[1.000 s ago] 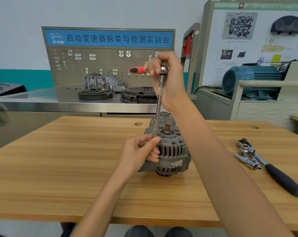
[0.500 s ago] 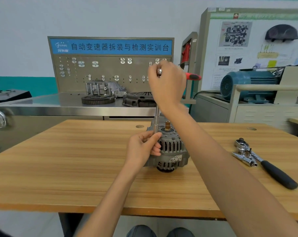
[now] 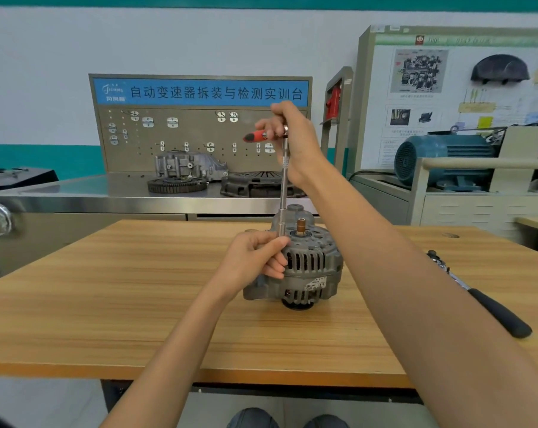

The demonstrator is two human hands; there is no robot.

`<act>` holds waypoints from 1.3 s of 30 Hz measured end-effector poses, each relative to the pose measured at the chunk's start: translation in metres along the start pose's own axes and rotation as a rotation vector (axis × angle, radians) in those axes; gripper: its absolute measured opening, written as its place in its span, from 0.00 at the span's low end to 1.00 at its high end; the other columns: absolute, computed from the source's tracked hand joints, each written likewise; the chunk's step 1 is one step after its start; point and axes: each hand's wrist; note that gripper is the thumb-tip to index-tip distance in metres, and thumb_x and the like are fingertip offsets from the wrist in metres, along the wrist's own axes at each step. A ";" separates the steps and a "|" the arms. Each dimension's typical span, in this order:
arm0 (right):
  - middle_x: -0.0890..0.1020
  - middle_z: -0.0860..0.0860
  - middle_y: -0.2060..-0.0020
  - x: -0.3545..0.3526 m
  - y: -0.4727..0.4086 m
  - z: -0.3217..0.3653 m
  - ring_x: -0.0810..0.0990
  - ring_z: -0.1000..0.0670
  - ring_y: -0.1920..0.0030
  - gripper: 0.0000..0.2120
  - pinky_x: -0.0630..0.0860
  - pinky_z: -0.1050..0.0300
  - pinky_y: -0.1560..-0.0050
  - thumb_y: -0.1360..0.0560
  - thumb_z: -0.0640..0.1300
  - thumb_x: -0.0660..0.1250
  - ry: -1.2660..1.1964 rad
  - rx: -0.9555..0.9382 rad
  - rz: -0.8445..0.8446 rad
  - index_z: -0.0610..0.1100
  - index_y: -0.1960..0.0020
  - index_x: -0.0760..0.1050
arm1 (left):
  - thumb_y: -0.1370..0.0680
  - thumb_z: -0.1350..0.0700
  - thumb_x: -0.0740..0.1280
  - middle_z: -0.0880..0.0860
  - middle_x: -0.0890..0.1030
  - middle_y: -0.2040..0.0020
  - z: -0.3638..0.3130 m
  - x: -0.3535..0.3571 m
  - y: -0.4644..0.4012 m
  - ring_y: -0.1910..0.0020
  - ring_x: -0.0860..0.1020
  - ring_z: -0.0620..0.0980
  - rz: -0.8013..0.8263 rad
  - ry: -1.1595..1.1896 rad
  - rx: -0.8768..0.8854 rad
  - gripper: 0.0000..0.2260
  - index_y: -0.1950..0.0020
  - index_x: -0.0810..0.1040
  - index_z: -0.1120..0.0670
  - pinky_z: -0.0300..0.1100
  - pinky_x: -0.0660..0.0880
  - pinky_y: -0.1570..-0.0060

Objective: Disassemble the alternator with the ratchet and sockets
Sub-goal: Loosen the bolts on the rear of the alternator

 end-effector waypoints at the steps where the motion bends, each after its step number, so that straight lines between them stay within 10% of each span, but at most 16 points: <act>1: 0.72 0.52 0.79 0.002 0.001 0.000 0.76 0.54 0.66 0.22 0.69 0.52 0.38 0.23 0.40 0.59 0.072 -0.032 -0.036 0.43 0.75 0.64 | 0.21 0.60 0.64 0.49 0.80 0.73 0.001 0.001 0.000 0.75 0.77 0.43 -0.014 0.005 0.000 0.06 0.52 0.80 0.56 0.35 0.78 0.71; 4: 0.68 0.53 0.75 0.002 0.004 -0.013 0.68 0.53 0.69 0.20 0.69 0.59 0.54 0.20 0.43 0.58 0.697 -0.365 -0.242 0.46 0.72 0.64 | 0.21 0.60 0.65 0.50 0.80 0.74 0.004 0.004 -0.001 0.76 0.77 0.43 -0.072 0.036 0.004 0.05 0.53 0.80 0.55 0.35 0.78 0.72; 7: 0.76 0.53 0.64 0.002 0.010 -0.020 0.73 0.51 0.58 0.14 0.65 0.54 0.45 0.20 0.48 0.55 1.311 -0.569 -0.448 0.46 0.60 0.74 | 0.21 0.60 0.65 0.50 0.80 0.74 0.006 0.007 -0.002 0.77 0.77 0.43 -0.119 0.071 -0.004 0.05 0.53 0.81 0.55 0.35 0.78 0.73; 12: 0.65 0.55 0.75 0.002 0.006 -0.011 0.67 0.51 0.65 0.21 0.67 0.56 0.56 0.21 0.43 0.59 0.741 -0.415 -0.217 0.47 0.72 0.60 | 0.21 0.57 0.64 0.50 0.80 0.71 0.003 0.003 -0.001 0.74 0.78 0.43 -0.040 0.044 -0.009 0.06 0.50 0.80 0.56 0.36 0.80 0.69; 18: 0.78 0.47 0.67 0.001 -0.001 -0.002 0.77 0.46 0.53 0.21 0.66 0.62 0.56 0.21 0.40 0.57 0.039 -0.018 -0.055 0.42 0.73 0.62 | 0.20 0.59 0.63 0.50 0.80 0.71 0.001 -0.001 0.000 0.73 0.78 0.43 0.017 0.002 0.011 0.07 0.50 0.80 0.57 0.36 0.79 0.69; 22: 0.70 0.50 0.74 0.003 0.004 -0.012 0.72 0.51 0.68 0.22 0.65 0.62 0.65 0.19 0.43 0.55 0.547 -0.294 -0.242 0.44 0.72 0.65 | 0.21 0.61 0.64 0.50 0.79 0.74 0.004 0.003 -0.001 0.76 0.77 0.43 -0.044 0.010 0.034 0.06 0.54 0.81 0.57 0.35 0.78 0.72; 26: 0.74 0.51 0.65 0.007 0.006 -0.013 0.73 0.51 0.60 0.21 0.69 0.55 0.51 0.17 0.48 0.49 1.348 -0.504 -0.470 0.43 0.58 0.77 | 0.21 0.61 0.65 0.50 0.79 0.74 0.008 0.009 -0.001 0.77 0.76 0.43 -0.123 0.034 0.048 0.04 0.52 0.80 0.58 0.35 0.77 0.74; 39: 0.76 0.50 0.67 0.009 0.003 -0.014 0.75 0.52 0.62 0.14 0.72 0.65 0.56 0.21 0.45 0.62 0.310 -0.296 -0.209 0.46 0.65 0.70 | 0.19 0.59 0.62 0.49 0.80 0.72 0.006 -0.001 -0.001 0.75 0.77 0.43 0.010 0.014 0.075 0.08 0.42 0.78 0.56 0.35 0.77 0.72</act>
Point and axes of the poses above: each hand's wrist, its own y-axis away from the middle knuckle, its own x-axis out of the palm, z = x × y
